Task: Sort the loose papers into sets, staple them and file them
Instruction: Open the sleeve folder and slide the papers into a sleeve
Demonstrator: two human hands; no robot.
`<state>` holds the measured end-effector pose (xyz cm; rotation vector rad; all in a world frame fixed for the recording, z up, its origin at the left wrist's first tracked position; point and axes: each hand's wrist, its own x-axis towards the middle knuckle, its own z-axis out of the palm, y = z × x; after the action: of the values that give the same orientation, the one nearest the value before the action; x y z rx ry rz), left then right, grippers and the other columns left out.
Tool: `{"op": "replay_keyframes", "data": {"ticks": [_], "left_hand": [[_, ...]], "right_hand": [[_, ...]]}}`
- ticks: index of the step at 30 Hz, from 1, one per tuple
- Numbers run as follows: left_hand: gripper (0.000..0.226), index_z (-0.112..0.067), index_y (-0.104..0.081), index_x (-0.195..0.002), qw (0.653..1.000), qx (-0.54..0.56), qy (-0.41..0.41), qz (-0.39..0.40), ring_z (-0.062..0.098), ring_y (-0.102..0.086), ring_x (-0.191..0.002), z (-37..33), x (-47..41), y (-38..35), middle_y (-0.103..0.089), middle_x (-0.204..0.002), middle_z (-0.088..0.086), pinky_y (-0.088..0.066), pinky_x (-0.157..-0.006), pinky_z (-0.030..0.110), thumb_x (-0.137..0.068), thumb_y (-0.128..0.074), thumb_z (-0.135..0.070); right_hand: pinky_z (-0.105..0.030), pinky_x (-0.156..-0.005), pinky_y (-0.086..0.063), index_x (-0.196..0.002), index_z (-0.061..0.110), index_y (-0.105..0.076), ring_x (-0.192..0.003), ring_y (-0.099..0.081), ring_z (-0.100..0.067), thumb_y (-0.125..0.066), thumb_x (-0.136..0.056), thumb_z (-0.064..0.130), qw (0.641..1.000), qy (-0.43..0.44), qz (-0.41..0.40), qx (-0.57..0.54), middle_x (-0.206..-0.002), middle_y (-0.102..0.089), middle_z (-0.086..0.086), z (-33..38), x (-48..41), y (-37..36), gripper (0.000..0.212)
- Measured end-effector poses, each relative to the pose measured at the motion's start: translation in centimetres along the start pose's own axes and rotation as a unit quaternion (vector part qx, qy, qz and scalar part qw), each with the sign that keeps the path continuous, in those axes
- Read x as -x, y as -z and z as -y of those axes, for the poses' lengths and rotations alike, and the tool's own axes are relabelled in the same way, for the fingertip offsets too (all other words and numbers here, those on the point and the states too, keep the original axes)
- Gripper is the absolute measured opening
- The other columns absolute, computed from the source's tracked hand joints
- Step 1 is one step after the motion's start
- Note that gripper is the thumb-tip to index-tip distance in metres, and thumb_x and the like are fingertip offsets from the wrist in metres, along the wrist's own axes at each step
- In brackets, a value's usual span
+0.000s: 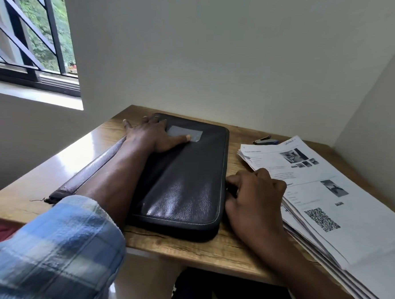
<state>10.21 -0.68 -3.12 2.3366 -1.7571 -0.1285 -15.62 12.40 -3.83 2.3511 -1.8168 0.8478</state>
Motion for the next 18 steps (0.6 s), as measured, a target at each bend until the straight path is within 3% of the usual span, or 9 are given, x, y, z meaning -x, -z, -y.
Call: {"op": "replay_keyframes", "data": {"ticks": [2,4,7,10,18], "left_hand": [[0.132,-0.03,-0.029,-0.162,1.0,-0.001,-0.004,-0.005,0.021,-0.006,-0.16,0.0,-0.1,-0.1,-0.01,-0.173,-0.009,0.001,-0.118,0.075,-0.057,-0.022,-0.11],[0.128,-0.029,-0.041,-0.156,1.0,-0.005,-0.01,-0.022,0.022,-0.015,-0.158,0.0,-0.2,-0.2,-0.02,-0.171,-0.006,-0.003,-0.118,0.075,-0.057,-0.022,-0.109],[0.103,-0.027,-0.064,-0.124,0.996,-0.021,-0.03,-0.076,0.025,-0.043,-0.143,-0.2,0.0,0.0,-0.049,-0.153,-0.002,-0.02,-0.115,0.071,-0.065,-0.031,-0.103],[0.081,-0.027,-0.063,-0.095,0.99,-0.043,-0.046,-0.124,0.026,-0.058,-0.122,-0.4,0.2,0.0,-0.066,-0.127,-0.001,-0.033,-0.109,0.062,-0.07,-0.036,-0.1],[0.072,-0.028,-0.063,-0.096,0.991,-0.022,-0.039,-0.124,0.025,-0.059,-0.121,-0.5,1.0,0.0,-0.067,-0.124,-0.004,-0.031,-0.109,0.062,-0.075,-0.045,-0.095]], "right_hand": [[-0.037,-0.084,-0.024,-0.099,0.03,-0.077,-0.101,-0.052,-0.018,-0.069,-0.085,0.02,1.0,-0.014,-0.002,-0.028,-0.088,-0.068,0.013,0.4,1.0,-0.1,0.019],[-0.038,-0.083,-0.04,-0.096,0.027,-0.077,-0.092,-0.06,-0.02,-0.069,-0.082,0.017,0.998,-0.034,-0.013,-0.054,-0.084,-0.068,0.009,0.8,1.8,-0.2,0.019],[-0.033,-0.07,-0.047,-0.095,0.025,-0.075,-0.086,-0.063,-0.019,-0.067,-0.082,0.015,0.995,-0.069,-0.024,-0.062,-0.085,-0.069,0.007,1.6,2.9,0.3,0.018],[-0.033,-0.067,-0.047,-0.091,0.024,-0.072,-0.083,-0.062,-0.016,-0.068,-0.082,0.017,0.994,-0.076,-0.034,-0.076,-0.086,-0.067,0.009,2.2,4.7,0.9,0.012],[-0.029,-0.075,-0.052,-0.091,0.025,-0.068,-0.085,-0.059,-0.008,-0.067,-0.087,0.027,0.987,-0.091,-0.055,-0.123,-0.089,-0.063,0.014,3.1,7.5,0.9,0.005]]}}
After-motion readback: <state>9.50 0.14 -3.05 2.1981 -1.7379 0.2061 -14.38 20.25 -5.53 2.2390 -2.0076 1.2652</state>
